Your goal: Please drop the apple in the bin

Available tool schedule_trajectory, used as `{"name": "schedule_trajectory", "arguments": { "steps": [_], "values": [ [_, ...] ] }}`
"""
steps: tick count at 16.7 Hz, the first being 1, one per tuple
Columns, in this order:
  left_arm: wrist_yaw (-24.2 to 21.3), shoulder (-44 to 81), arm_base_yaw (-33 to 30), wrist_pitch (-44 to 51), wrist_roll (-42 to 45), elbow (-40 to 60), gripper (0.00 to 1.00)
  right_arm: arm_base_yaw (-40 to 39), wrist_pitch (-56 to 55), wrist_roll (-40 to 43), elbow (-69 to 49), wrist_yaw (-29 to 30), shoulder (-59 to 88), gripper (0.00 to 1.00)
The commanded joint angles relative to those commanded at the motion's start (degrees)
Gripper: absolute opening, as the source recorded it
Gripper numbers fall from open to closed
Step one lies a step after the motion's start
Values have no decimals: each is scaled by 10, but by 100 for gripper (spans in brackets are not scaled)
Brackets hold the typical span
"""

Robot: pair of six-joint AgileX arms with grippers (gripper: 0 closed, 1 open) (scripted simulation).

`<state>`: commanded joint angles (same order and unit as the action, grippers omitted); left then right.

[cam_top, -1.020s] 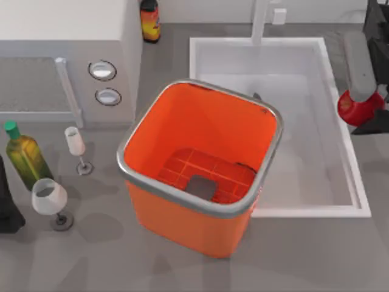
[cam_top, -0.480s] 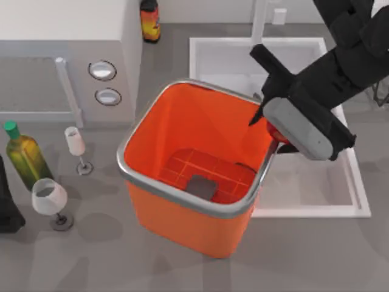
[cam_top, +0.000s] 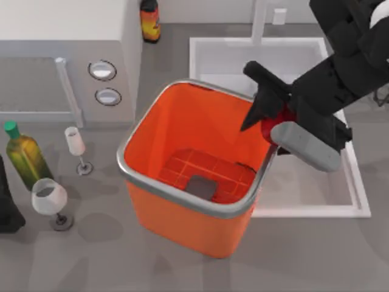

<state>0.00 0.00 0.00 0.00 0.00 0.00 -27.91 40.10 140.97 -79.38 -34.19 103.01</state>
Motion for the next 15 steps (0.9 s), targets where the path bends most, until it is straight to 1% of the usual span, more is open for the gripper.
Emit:
{"name": "schedule_trajectory", "arguments": {
  "steps": [4, 5, 10, 15],
  "values": [
    [0, 0, 0, 0, 0, 0, 100, 0, -1, 2, 0, -1, 0, 0],
    [0, 0, 0, 0, 0, 0, 100, 27, 47, -26, 18, 54, -35, 0],
    [0, 0, 0, 0, 0, 0, 100, 9, 11, -37, 29, 46, -4, 0],
    [0, 0, 0, 0, 0, 0, 100, -22, -85, -52, 43, 33, 43, 0]
  ]
}}
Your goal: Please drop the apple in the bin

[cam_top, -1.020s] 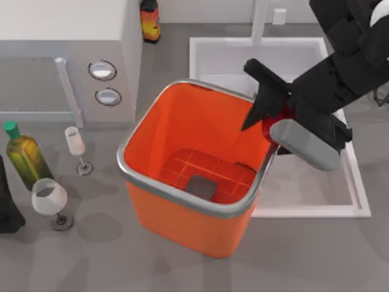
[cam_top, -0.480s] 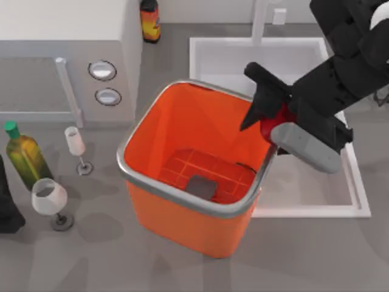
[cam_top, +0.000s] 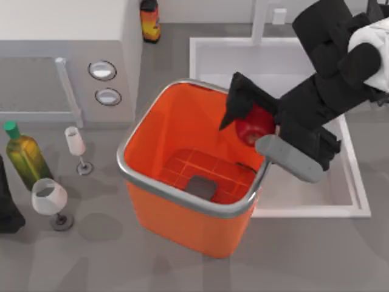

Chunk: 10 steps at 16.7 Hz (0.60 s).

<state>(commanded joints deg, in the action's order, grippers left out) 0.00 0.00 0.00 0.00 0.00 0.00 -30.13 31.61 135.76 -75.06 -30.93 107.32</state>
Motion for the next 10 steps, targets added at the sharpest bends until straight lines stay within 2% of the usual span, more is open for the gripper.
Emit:
{"name": "schedule_trajectory", "arguments": {
  "steps": [4, 9, 10],
  "values": [
    [0, 0, 0, 0, 0, 0, 100, -28, -58, -3, 2, -7, 27, 0],
    [0, 0, 0, 0, 0, 0, 100, -30, -64, -3, 2, -8, 29, 0],
    [0, 0, 0, 0, 0, 0, 100, -30, -64, -3, 2, -8, 29, 8]
  ]
}}
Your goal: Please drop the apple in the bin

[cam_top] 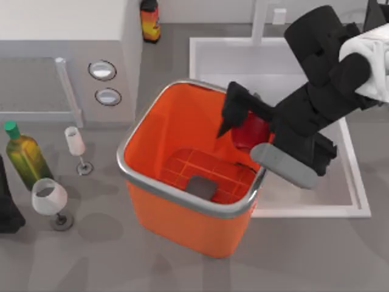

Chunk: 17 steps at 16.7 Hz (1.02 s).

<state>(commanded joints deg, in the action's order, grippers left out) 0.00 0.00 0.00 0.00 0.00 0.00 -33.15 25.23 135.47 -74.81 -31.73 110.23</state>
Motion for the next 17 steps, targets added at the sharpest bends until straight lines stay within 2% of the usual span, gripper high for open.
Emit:
{"name": "schedule_trajectory", "arguments": {
  "steps": [12, 17],
  "values": [
    [0, 0, 0, 0, 0, 0, 100, 0, 0, 0, 0, 0, 0, 98],
    [0, 0, 0, 0, 0, 0, 100, 0, 0, 0, 0, 0, 0, 100]
  ]
}}
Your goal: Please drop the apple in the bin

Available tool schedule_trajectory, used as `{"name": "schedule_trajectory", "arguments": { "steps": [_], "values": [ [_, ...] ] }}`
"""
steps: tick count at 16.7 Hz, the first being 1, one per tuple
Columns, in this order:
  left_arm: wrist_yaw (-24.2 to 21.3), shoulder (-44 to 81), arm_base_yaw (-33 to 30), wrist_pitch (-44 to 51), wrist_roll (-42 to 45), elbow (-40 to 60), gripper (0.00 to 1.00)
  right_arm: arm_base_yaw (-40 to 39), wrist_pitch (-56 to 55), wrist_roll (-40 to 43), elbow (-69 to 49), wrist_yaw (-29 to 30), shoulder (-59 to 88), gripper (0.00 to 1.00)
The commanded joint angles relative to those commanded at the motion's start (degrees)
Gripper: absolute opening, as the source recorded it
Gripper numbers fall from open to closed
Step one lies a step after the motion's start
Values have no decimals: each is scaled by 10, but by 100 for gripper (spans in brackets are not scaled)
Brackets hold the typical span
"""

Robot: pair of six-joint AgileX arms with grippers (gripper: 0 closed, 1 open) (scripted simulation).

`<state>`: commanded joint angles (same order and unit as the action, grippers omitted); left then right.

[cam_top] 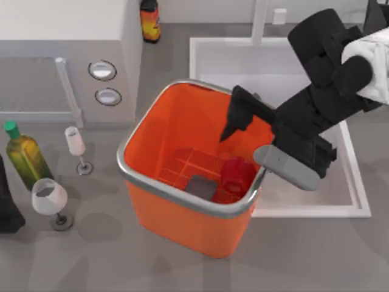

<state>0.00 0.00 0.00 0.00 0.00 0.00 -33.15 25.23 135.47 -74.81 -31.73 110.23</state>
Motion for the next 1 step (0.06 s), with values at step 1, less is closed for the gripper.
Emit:
{"name": "schedule_trajectory", "arguments": {
  "steps": [1],
  "values": [
    [0, 0, 0, 0, 0, 0, 100, 0, 0, 0, 0, 0, 0, 100]
  ]
}}
